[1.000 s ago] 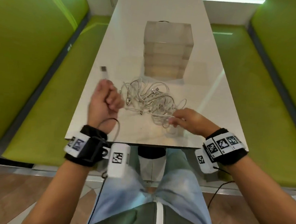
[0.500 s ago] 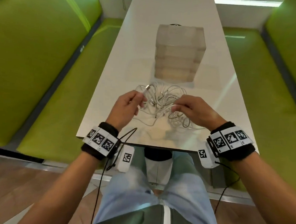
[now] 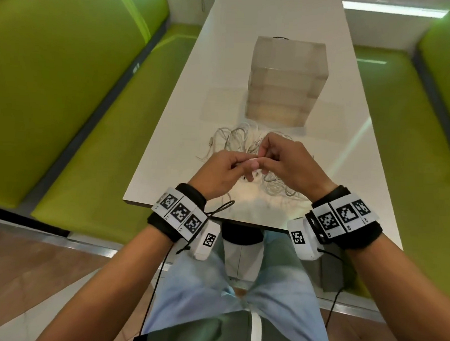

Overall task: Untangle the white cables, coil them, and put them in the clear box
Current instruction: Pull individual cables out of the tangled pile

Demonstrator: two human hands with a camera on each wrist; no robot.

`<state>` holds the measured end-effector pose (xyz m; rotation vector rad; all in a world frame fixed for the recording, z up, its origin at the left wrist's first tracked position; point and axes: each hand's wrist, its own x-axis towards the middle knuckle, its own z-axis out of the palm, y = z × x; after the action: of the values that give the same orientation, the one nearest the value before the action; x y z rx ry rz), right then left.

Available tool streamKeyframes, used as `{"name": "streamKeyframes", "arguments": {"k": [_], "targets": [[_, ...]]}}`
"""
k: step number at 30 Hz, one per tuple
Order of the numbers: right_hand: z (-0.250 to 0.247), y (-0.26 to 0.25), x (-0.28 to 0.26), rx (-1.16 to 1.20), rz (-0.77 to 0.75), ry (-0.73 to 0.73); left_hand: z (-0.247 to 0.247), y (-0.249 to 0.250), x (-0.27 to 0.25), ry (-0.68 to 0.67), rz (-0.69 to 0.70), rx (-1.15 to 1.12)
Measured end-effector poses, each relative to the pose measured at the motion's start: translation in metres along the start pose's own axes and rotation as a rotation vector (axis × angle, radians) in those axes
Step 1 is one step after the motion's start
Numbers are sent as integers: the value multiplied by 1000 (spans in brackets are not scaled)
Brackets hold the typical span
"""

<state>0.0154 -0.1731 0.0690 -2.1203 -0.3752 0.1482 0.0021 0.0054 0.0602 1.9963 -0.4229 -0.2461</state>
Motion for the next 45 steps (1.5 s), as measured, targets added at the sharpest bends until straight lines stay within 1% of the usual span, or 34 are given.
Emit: {"name": "streamKeyframes", "arguments": {"k": [1, 2, 3, 5, 6, 8, 10, 12, 15, 16, 17, 20, 22, 24, 25, 27, 30, 33, 35, 37, 38, 40, 43, 45], "targets": [[2, 0, 1, -12, 0, -24, -2, -2, 0, -24, 18, 75], [3, 2, 2, -29, 10, -57, -4, -4, 0, -21, 26, 117], [3, 5, 4, -72, 33, -102, -8, -5, -1, 13, 39, 129], [0, 16, 5, -170, 116, -202, -23, -6, -6, 152, 70, 91], [-4, 24, 6, -173, 155, -222, -34, -7, -9, 233, 83, 56], [-12, 39, 6, -140, 185, -185, -56, -12, -15, 359, 112, 25], [-19, 48, 8, -148, 194, -120, -73, -18, -21, 426, 126, 12], [-22, 52, 14, -137, 180, -66, -79, -24, -28, 489, 118, 7], [-21, 52, 20, -99, 168, -19, -77, -33, -32, 631, 85, -105], [-19, 53, 22, -90, 160, -5, -73, -32, -31, 636, 67, -117], [-16, 52, 23, -93, 136, 6, -68, -30, -30, 597, 47, -100], [-5, 41, 27, -146, -5, -11, -41, -19, -19, 340, -46, 36], [1, 29, 25, -196, -94, -50, -21, -13, -6, 216, -75, 81], [6, 19, 22, -236, -182, -79, -6, -12, 6, 183, -84, 93], [8, 15, 20, -237, -211, -86, -1, -13, 12, 205, -93, 85], [9, 14, 17, -231, -224, -82, 3, -14, 19, 250, -121, 28], [10, 18, 16, -267, -228, -44, 5, -16, 23, 264, -193, -125], [15, 16, 16, -311, -245, -7, 4, -17, 22, 282, -253, -163], [22, 14, 18, -282, -207, -24, 4, -14, 20, 320, -214, -117], [24, 18, 23, -266, -110, -40, 2, -8, 17, 385, -138, -45], [22, 23, 25, -276, -45, -56, -2, -2, 15, 423, -97, -53], [14, 37, 27, -294, 68, -56, -16, 10, 9, 492, -22, -164], [1, 53, 27, -267, 110, -4, -44, 23, -2, 594, 28, -309], [-6, 59, 31, -254, 148, 5, -62, 24, -12, 691, 52, -368]]}}
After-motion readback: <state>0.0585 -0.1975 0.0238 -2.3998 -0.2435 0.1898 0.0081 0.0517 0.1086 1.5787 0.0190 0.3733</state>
